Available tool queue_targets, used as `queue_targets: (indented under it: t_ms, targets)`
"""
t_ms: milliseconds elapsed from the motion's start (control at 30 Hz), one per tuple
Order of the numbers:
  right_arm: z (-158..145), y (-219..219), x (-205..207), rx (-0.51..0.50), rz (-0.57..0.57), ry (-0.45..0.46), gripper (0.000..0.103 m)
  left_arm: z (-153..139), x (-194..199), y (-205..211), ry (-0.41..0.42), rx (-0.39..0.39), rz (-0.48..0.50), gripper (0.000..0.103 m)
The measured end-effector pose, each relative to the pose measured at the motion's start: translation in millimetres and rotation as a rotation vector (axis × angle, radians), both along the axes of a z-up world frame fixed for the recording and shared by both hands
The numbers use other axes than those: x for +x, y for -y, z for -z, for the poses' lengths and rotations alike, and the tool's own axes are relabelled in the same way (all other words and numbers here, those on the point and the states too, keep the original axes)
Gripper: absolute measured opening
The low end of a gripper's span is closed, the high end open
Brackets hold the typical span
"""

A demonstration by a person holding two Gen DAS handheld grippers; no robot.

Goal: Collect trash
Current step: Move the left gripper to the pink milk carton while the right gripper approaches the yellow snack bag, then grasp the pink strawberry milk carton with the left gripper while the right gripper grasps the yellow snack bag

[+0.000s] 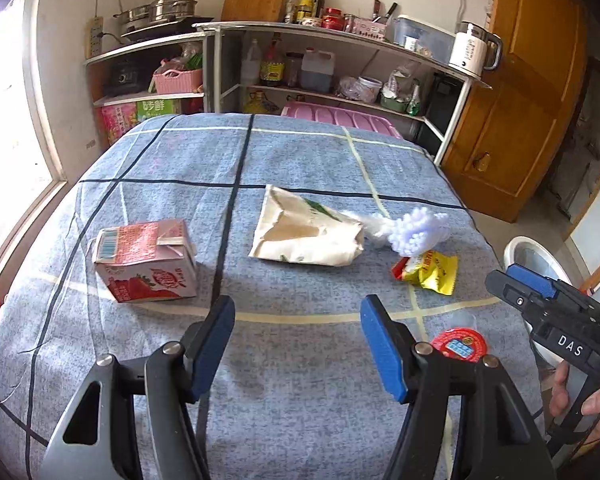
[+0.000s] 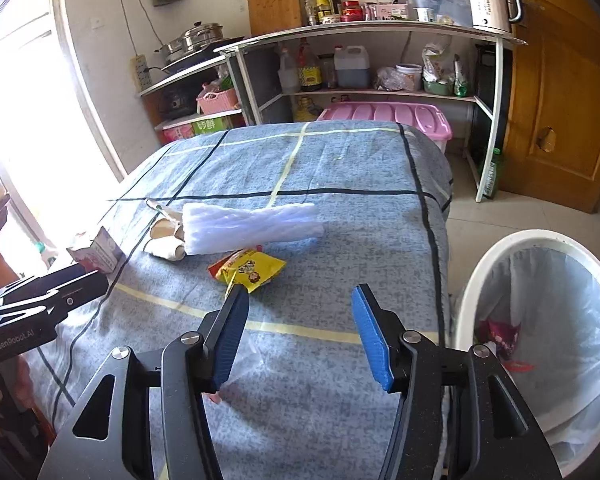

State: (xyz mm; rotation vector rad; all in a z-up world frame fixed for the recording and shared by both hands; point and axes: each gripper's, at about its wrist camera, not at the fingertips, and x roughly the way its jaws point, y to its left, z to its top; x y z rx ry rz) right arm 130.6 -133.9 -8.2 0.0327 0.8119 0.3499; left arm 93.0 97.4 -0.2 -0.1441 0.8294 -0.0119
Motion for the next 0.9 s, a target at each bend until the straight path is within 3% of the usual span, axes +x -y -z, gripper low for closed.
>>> queue_targets:
  t_ms: [233, 467, 533, 600, 700, 900]
  targets:
    - [6, -24, 21, -0.037, -0.060, -0.021, 0.063, 4, 5, -36, 0.002, -0.079, -0.043, 0.067]
    - [13, -36, 33, -0.073, -0.097, -0.036, 0.065, 2, 10, -71, -0.002, -0.026, -0.084, 0.069]
    - [14, -39, 34, -0.079, -0.114, -0.038, 0.065, 1, 11, -80, 0.002, -0.023, -0.097, 0.082]
    - [17, -44, 36, -0.090, -0.129, -0.047, 0.065, 0, 12, -89, 0.006, -0.027, -0.098, 0.086]
    - [20, -50, 37, -0.099, -0.146, -0.056, 0.065, -3, 16, -96, 0.018, 0.023, -0.099, 0.086]
    - [25, -54, 42, -0.104, -0.152, -0.078, 0.065, 2, 28, -115, -0.003, 0.001, -0.053, 0.088]
